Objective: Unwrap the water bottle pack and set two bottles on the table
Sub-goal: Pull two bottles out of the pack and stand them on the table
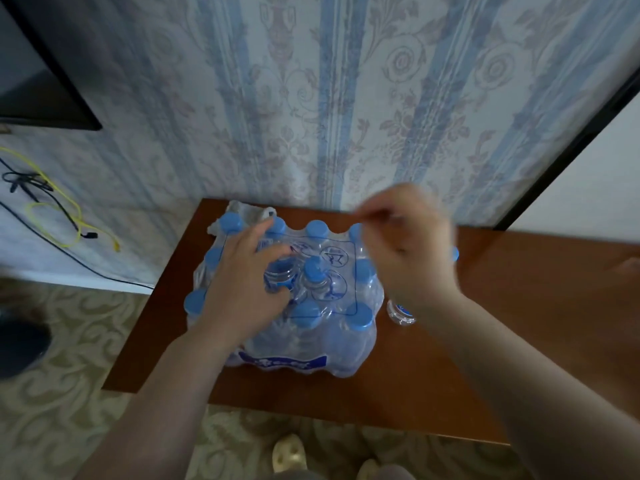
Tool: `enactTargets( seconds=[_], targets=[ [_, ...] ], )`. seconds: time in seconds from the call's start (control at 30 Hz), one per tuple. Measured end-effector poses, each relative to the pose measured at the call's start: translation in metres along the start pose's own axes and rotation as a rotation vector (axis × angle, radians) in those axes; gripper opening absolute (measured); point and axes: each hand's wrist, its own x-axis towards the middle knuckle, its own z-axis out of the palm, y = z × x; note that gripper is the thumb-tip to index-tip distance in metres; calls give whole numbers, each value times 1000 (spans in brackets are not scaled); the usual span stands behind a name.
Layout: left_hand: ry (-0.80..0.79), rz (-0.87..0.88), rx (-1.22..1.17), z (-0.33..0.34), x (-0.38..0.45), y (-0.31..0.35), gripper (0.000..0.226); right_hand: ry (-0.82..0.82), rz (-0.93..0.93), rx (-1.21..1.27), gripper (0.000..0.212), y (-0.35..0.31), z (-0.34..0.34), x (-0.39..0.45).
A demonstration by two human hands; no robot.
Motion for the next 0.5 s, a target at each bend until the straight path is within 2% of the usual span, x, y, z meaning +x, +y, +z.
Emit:
enactTargets(
  seconds=[0.03, 0.1, 0.13, 0.23, 0.37, 0.5],
  targets=[
    [-2, -1, -1, 0, 0, 0, 47, -257, -107, -17, 15, -15, 11, 8],
    [-14, -6, -14, 0, -1, 0, 48, -769, -296, -343, 15, -28, 34, 17],
    [-25, -6, -22, -1, 0, -1, 51, -867, -359, -515, 17, -26, 43, 20],
    [-47, 22, 5, -2, 1, -3, 50, -913, -368, -717, 32, -13, 47, 28],
    [73, 59, 25, 5, -4, -4, 25, -1027, -489, -812, 58, 0, 54, 26],
    [230, 46, -10, 6, -13, -7, 16, -1078, -479, -934, 54, 2, 66, 27]
  ],
)
